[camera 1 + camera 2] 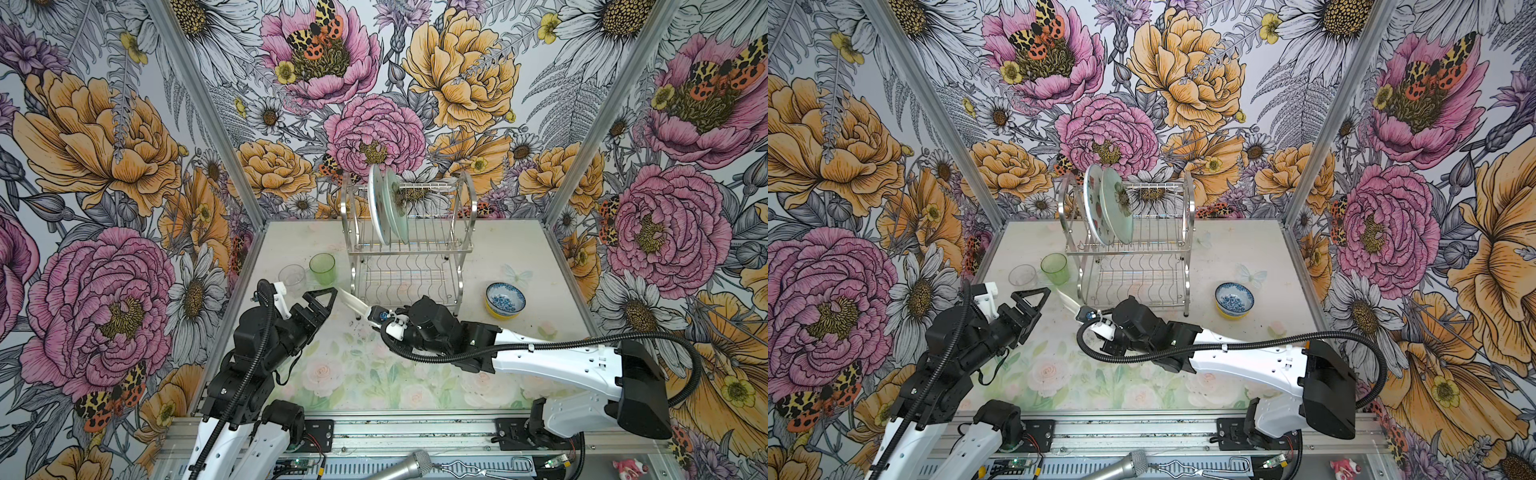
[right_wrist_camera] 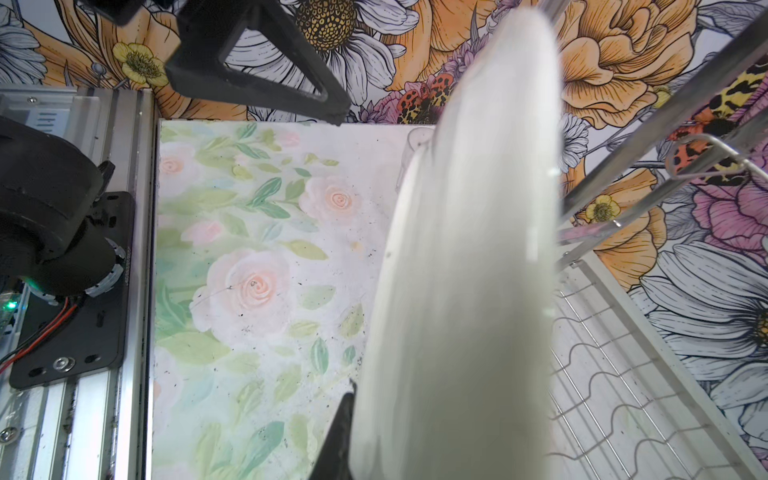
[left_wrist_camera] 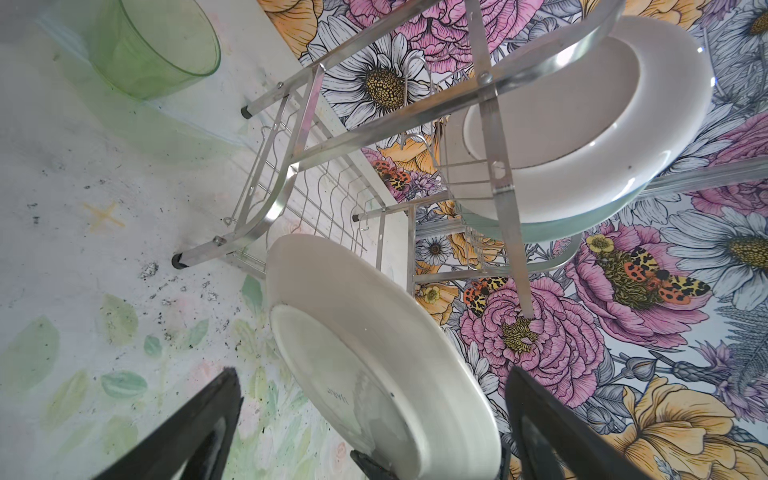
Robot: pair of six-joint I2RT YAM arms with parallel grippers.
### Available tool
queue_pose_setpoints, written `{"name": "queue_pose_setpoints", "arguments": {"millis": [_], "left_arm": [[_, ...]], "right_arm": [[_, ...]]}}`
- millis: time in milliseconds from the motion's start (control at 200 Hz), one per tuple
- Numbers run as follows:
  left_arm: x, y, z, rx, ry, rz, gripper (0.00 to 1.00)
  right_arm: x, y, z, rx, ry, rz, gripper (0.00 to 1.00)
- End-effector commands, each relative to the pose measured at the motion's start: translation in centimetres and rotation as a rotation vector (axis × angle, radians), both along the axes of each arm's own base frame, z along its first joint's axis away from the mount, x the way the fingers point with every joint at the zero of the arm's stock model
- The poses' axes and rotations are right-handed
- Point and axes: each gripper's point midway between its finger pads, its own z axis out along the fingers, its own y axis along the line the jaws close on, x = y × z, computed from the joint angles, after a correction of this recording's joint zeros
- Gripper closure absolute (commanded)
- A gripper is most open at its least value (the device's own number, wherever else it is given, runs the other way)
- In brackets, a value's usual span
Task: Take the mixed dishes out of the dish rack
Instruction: 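Carry the white plate across toward the left gripper over the table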
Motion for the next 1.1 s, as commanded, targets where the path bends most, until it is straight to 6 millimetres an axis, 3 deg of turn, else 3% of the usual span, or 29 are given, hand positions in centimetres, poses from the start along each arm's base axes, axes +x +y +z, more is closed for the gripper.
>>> {"name": "queue_pose_setpoints", "arguments": {"millis": [0, 340, 706, 896, 1096], "left_arm": [[-0.5, -0.7, -0.4, -0.052, 0.035, -0.049, 0.01], [-0.3, -2.2, -1.4, -0.081, 0.111, -0.129, 0.01], [0.4, -1.5, -3.8, -0.086, 0.170, -0.094, 0.02], [1.1, -1.7, -4.5, -0.136, 0.198, -0.120, 0.16], [1.3, -1.6, -4.3, -0.134, 0.177, -0.128, 0.42]], "right_arm": [[1.0, 1.9, 6.3, 0.157, -0.133, -0.011, 1.00], [1.6, 3.3, 6.3, 0.128, -0.210, -0.055, 1.00], [-0.3, 5.5, 5.5, 0.066, -0.314, 0.015, 1.00], [-0.8, 5.6, 4.7, 0.032, -0.347, 0.015, 1.00], [-1.1, 6.0, 4.1, -0.002, -0.383, 0.006, 1.00]]}}
